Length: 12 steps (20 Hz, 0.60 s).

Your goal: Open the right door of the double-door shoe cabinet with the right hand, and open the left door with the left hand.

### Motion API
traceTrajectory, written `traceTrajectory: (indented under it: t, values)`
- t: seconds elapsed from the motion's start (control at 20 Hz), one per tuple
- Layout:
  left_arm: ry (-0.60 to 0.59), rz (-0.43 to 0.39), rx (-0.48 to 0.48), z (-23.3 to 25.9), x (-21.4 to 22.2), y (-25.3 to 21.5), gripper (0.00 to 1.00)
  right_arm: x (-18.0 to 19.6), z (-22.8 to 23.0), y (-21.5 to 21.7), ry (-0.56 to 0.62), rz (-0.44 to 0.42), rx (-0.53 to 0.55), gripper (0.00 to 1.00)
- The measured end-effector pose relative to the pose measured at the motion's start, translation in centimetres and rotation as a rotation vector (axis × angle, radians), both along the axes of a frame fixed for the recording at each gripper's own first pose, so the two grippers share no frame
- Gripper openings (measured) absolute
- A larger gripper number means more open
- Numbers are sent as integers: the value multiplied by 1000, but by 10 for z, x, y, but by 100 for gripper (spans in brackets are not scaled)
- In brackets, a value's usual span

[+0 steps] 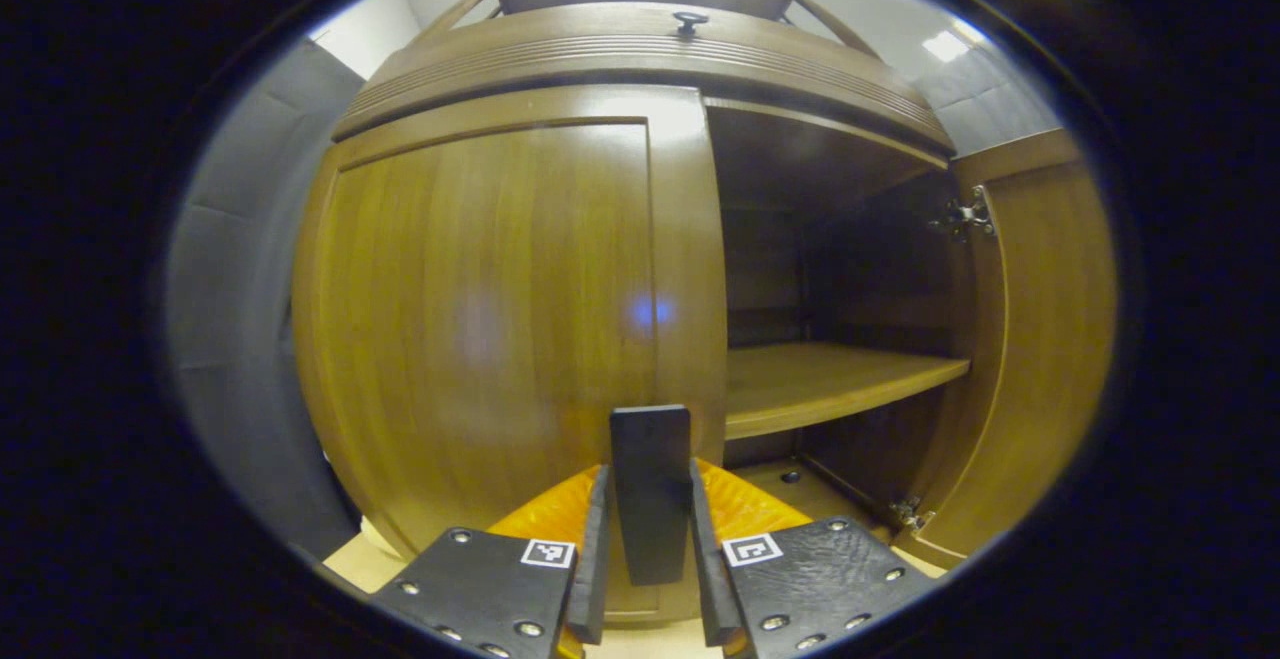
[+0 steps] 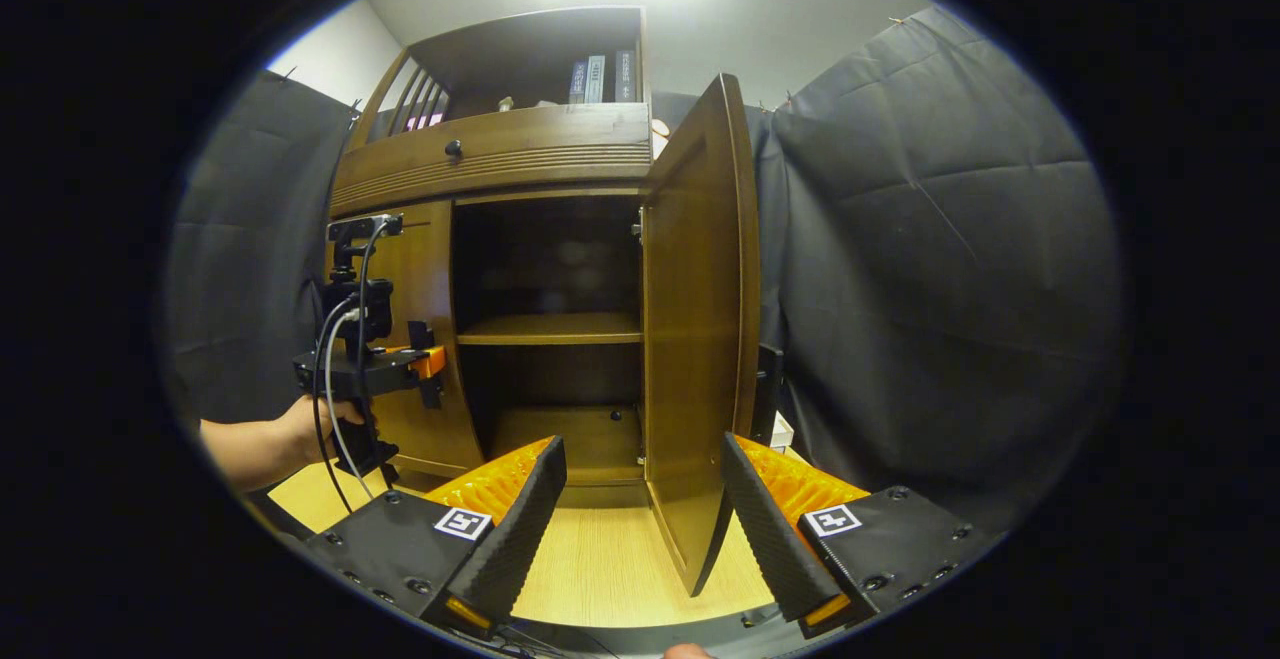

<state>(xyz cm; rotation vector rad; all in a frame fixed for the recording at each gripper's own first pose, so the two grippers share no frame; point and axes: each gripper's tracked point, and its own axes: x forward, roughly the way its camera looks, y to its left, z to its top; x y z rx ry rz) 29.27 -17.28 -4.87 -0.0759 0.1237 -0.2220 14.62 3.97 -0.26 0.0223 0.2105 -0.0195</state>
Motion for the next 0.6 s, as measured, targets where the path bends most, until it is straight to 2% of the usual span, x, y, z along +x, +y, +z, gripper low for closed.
traceTrajectory:
  t: [0.05,0.1,0.15,0.3,0.35,0.6]
  values:
    - [5,-33,-25,-3,0,-8,33,0,-1,0,3,4,-1,98]
    - [8,-24,-22,6,-19,1,31,-1,-2,0,4,9,0,98]
    - [16,-23,-21,-2,-4,-7,29,-1,-1,0,3,14,3,98]
    - [23,-11,-25,2,-7,-6,23,-2,1,1,-3,30,12,100]
    - [22,-12,-25,2,-10,-3,23,-3,1,1,-4,36,14,98]
    - [21,-11,-23,2,-42,10,22,-2,1,5,-4,81,26,100]
